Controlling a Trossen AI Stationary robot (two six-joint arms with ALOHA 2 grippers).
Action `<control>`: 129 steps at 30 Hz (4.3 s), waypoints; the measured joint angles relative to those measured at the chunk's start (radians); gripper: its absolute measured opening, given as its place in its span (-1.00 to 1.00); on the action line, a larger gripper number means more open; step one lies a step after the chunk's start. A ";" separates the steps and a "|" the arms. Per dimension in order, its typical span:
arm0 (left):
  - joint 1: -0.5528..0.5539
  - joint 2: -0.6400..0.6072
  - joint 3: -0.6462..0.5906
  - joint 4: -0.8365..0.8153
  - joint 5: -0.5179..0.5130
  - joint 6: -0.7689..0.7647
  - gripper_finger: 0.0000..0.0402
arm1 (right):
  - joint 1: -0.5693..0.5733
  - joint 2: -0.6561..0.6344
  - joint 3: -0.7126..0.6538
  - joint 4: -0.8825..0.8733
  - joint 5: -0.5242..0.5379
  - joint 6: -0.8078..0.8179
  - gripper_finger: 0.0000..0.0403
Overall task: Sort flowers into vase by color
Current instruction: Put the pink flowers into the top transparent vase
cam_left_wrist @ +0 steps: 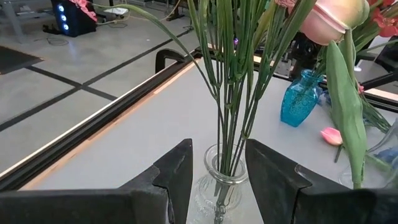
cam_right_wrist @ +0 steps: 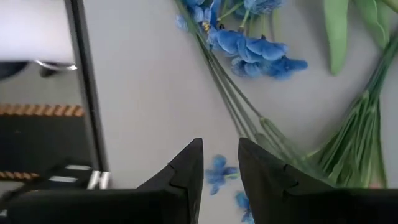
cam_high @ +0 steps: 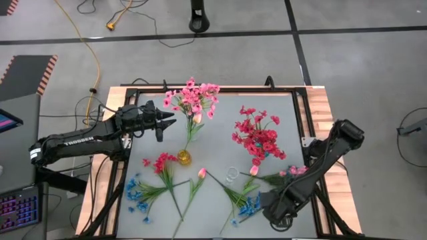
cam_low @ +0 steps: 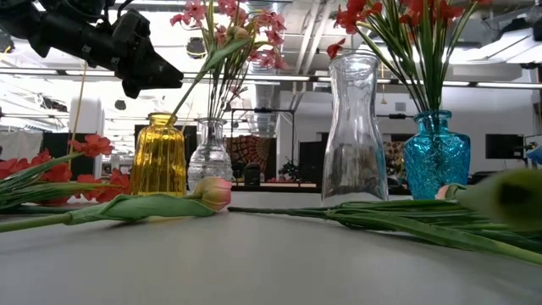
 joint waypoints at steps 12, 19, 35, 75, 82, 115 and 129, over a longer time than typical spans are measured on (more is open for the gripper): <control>0.000 0.000 0.000 -0.001 0.000 -0.003 -0.33 | -0.049 0.044 0.000 -0.008 -0.024 0.023 -0.35; 0.000 0.000 -0.001 -0.032 -0.001 -0.008 -0.33 | -0.052 0.044 0.000 -0.032 -0.027 0.007 -0.06; 0.000 0.000 -0.001 -0.050 -0.001 -0.022 -0.33 | -0.050 0.161 0.000 -0.040 -0.027 -0.106 0.30; 0.000 0.000 -0.001 -0.060 -0.001 -0.031 -0.33 | -0.084 0.210 0.042 -0.087 -0.186 -0.167 -0.89; 0.000 0.000 -0.001 -0.060 -0.001 -0.033 -0.33 | -0.084 0.209 0.209 -0.277 -0.184 -0.192 -0.92; 0.000 -0.001 0.000 -0.024 0.020 -0.040 -0.33 | -0.299 0.193 0.997 -0.569 -0.177 -0.197 -0.91; 0.000 -0.013 0.091 0.033 0.127 0.024 -0.33 | -0.512 0.181 1.090 -0.374 -0.181 -0.472 -0.90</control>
